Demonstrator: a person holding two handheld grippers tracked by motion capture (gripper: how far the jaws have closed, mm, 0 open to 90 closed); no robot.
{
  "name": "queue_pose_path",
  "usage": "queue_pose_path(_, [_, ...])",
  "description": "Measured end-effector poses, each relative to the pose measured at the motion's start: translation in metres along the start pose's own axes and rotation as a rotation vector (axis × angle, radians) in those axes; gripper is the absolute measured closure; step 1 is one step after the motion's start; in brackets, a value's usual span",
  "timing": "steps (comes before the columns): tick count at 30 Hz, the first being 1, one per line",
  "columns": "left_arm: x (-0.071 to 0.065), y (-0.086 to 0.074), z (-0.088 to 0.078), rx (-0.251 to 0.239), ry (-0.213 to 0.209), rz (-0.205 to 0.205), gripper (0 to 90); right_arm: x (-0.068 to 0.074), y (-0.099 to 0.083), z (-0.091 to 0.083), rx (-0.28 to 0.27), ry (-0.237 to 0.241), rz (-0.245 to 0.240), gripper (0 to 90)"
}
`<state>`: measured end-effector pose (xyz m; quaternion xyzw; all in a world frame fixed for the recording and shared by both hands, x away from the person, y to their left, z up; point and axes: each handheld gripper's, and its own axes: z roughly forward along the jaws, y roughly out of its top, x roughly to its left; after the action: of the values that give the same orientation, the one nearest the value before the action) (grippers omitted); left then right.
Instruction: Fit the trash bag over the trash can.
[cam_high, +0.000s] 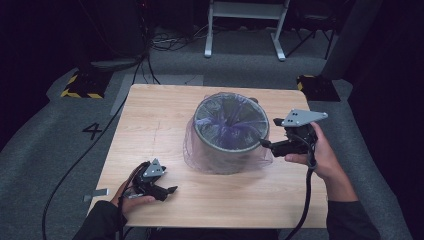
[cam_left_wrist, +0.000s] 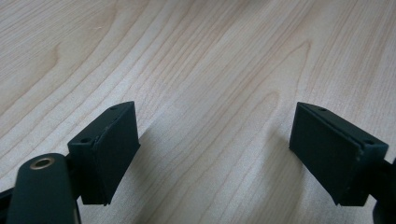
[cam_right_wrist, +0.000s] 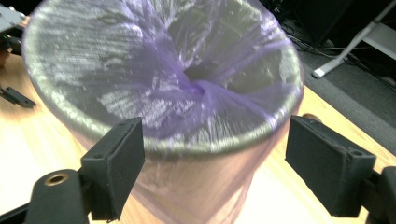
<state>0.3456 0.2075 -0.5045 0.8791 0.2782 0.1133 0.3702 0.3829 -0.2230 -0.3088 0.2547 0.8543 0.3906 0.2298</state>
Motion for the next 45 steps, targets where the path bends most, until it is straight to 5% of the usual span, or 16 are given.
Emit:
queue_pose_path(10, [0.0, 0.0, 0.0, 0.0, 0.0, 0.0, 15.3, 0.002, -0.019, -0.001, 0.024, -0.006, -0.009, 19.6])
queue_pose_path(26, [0.0, 0.0, 0.0, 0.0, 0.0, 0.0, 15.4, 0.004, -0.055, 0.026, 0.194, -0.058, -0.045, 19.6])
queue_pose_path(45, [0.0, 0.0, 0.0, -0.001, 0.0, -0.001, 15.4, -0.005, -0.109, 0.045, 0.276, -0.03, 0.043, 19.5])
